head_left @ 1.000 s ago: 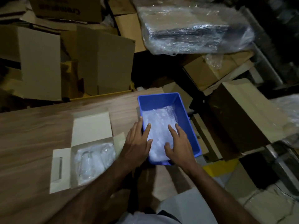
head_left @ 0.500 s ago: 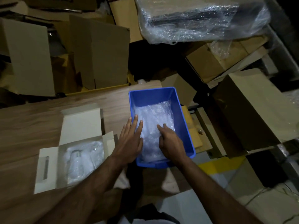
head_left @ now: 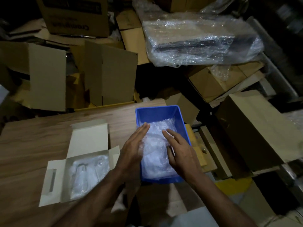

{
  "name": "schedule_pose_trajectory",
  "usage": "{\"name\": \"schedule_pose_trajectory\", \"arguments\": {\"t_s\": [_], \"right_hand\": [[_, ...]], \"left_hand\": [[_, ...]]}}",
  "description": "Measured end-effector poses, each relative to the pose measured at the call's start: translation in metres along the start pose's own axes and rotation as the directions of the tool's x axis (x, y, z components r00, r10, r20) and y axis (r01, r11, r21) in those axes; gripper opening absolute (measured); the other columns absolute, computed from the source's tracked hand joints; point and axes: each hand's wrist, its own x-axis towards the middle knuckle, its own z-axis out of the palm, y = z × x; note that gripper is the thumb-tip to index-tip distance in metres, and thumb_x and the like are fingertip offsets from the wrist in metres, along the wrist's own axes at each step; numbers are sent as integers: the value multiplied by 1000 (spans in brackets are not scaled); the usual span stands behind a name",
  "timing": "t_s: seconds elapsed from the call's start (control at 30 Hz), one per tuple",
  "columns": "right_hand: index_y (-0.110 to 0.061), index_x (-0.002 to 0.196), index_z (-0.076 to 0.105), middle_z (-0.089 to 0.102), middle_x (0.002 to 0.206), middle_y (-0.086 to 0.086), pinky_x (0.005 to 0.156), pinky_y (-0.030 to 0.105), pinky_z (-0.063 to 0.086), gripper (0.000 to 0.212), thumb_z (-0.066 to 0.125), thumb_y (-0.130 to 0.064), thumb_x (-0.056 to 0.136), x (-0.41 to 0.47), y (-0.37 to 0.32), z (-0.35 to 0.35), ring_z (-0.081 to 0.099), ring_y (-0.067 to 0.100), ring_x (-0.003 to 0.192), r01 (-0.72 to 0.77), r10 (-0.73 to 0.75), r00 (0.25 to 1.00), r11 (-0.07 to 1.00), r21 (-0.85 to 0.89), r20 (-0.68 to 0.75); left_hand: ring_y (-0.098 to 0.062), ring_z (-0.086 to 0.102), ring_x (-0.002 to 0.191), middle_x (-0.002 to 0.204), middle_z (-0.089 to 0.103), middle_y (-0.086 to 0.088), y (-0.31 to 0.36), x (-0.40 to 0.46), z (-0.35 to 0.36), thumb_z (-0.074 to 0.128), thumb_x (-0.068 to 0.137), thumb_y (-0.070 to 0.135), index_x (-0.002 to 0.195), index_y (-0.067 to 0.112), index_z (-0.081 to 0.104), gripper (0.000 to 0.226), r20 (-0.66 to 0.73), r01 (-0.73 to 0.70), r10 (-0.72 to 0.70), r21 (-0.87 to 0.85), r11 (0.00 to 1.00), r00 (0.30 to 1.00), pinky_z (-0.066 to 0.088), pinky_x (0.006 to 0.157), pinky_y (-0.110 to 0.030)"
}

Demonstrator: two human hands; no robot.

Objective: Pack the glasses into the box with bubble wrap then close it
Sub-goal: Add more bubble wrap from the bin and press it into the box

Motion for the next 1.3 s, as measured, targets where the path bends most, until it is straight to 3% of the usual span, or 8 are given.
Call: {"name": "schedule_pose_trajectory", "arguments": {"t_s": [0.13, 0.4, 0.53, 0.67, 0.77, 0.93, 1.1, 1.3], "right_hand": [[-17, 132, 65, 50, 151, 8, 78, 32, 57, 46, 68, -2, 88, 5, -27, 9, 63, 23, 109, 150, -150, 989, 984, 92, -14], [-13, 121, 71, 65, 136, 8, 103, 35, 50, 40, 60, -3, 84, 32, -102, 19, 62, 23, 123, 377, -376, 926, 915, 146, -30], [-19, 98, 75, 76, 94, -6, 75, 32, 56, 17, 64, -7, 92, 46, -131, 19, 71, 11, 86, 68, -169, 977, 830, 553, 133], [-2, 90, 69, 73, 82, 8, 69, 33, 57, 29, 79, -29, 83, 59, -167, 36, 71, 19, 77, -431, 195, 900, 263, 863, 390], [-5, 112, 69, 74, 111, 18, 85, 42, 59, 41, 55, -41, 99, 50, -188, 45, 74, 30, 102, -687, 33, 687, -298, 663, 726], [-2, 123, 66, 66, 126, 28, 101, 50, 50, 39, 68, -27, 94, 26, -190, 81, 66, 42, 115, -766, 53, 643, 18, 643, 764], [-16, 126, 56, 78, 100, 10, 63, 25, 57, 39, 74, -15, 91, 25, -197, 91, 75, 13, 80, -691, 316, 717, 204, 694, 621], [-39, 151, 40, 60, 130, 0, 82, 35, 62, 69, 64, -6, 96, 22, -189, 90, 69, 16, 108, -494, 167, 866, 440, 750, 472]], "left_hand": [[-11, 38, 147, 161, 38, 5, 22, -15, -55, 61, 96, 50, 155, 22, 37, 69, -23, -110, 108, -58, 992, 994, 35, 118, -29], [-21, 51, 138, 149, 52, -8, 8, -72, -132, 59, 96, 9, 146, 7, 50, 51, -87, -272, 299, 232, 934, 950, 48, 110, -45], [-15, 58, 130, 141, 61, 8, 9, -92, -157, 58, 97, 19, 143, 15, 54, 46, -223, -56, 34, -91, 994, 974, 49, 107, -33], [-15, 70, 106, 120, 72, 2, 12, -97, -166, 56, 103, 17, 123, 18, 67, 24, -332, 173, -299, -360, 917, 895, 59, 85, -32], [-21, 76, 86, 110, 76, -8, 10, -102, -171, 49, 105, 29, 119, 14, 69, 29, -171, 418, -640, -628, 656, 749, 60, 62, -33], [-27, 75, 97, 110, 76, -18, 0, -115, -189, 41, 108, 33, 119, 4, 69, 42, 127, 566, -782, -760, 319, 611, 58, 83, -38], [-39, 66, 115, 118, 72, -22, -32, -137, -209, 60, 100, 22, 119, 2, 71, 29, 70, 627, -772, -632, 456, 632, 49, 107, -51], [-12, 74, 81, 106, 76, -17, -43, -147, -212, 69, 92, 5, 133, 18, 50, 47, -61, 536, -767, -680, 500, 639, 59, 68, -19]]}}
